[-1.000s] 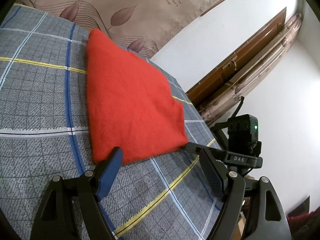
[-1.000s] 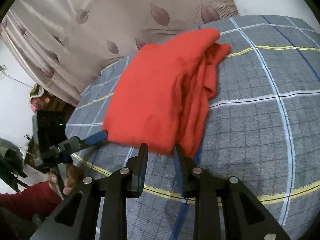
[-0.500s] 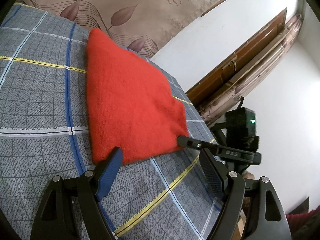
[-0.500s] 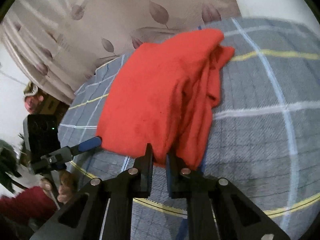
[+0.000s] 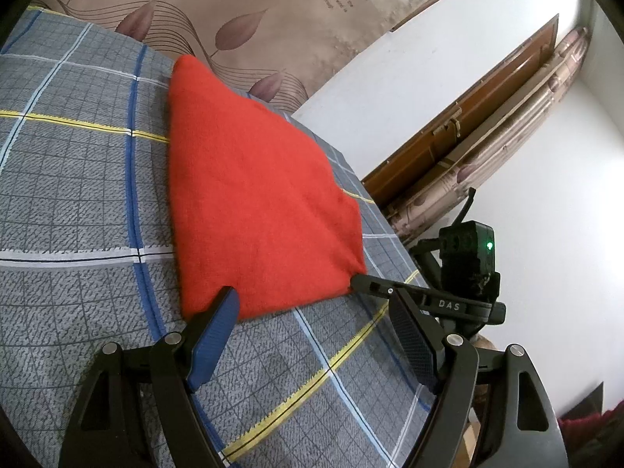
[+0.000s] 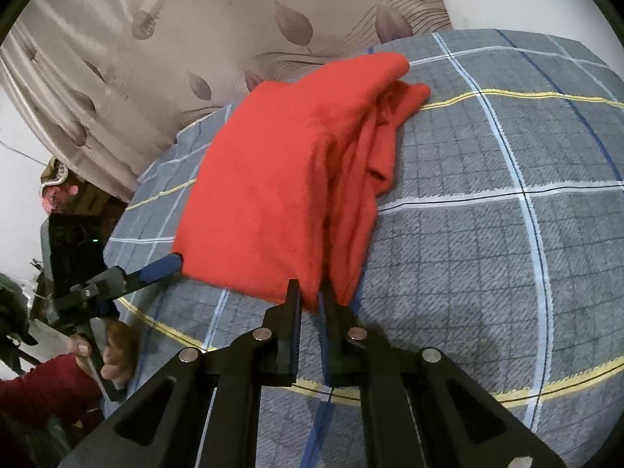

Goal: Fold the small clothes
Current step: 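Pinch and straighten the folded red sweater edge with the right tool, then open the right tool and move the left tool onto the sweater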

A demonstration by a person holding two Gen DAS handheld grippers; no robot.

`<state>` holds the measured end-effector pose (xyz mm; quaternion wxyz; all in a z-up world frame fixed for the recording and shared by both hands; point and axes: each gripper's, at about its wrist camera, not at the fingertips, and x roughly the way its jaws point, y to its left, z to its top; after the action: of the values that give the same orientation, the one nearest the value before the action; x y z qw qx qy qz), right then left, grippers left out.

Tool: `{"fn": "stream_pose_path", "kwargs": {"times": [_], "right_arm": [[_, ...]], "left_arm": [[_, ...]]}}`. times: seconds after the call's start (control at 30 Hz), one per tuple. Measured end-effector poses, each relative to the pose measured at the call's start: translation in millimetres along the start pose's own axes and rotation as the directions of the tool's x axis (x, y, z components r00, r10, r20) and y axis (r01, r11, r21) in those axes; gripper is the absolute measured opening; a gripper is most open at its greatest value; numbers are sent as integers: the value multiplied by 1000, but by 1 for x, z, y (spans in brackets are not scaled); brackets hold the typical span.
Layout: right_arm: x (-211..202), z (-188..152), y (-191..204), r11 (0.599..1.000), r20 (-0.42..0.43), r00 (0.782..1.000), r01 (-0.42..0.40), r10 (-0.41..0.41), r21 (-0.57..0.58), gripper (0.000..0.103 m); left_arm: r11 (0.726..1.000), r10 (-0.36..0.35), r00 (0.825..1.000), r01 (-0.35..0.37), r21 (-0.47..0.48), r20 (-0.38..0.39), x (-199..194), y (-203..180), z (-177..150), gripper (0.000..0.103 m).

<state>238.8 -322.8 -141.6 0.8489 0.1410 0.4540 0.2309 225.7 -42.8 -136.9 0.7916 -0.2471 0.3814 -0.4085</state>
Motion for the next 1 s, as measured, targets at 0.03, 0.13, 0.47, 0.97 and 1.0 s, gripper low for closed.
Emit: {"fn": "stream_pose_path", "kwargs": {"times": [0.03, 0.13, 0.47, 0.97, 1.0], "right_arm": [[-1, 0, 1, 1000, -3, 1000, -14, 14, 1, 12], [-11, 3, 3, 1000, 24, 1000, -18, 18, -14, 18], [-27, 50, -2, 999, 108, 994, 32, -32, 0, 85], [56, 114, -31, 996, -19, 996, -87, 87, -2, 85], [58, 116, -31, 995, -21, 995, -99, 99, -8, 85]], "left_arm": [[1000, 6, 1000, -6, 4, 4, 0, -1, 0, 79], [999, 23, 1000, -23, 28, 15, -4, -7, -1, 79], [995, 78, 991, -84, 56, 107, -23, -5, 49, 87], [996, -69, 985, 59, -70, -160, 63, 84, 130, 87], [994, -86, 982, 74, -77, -168, 68, 85, 133, 87]]}}
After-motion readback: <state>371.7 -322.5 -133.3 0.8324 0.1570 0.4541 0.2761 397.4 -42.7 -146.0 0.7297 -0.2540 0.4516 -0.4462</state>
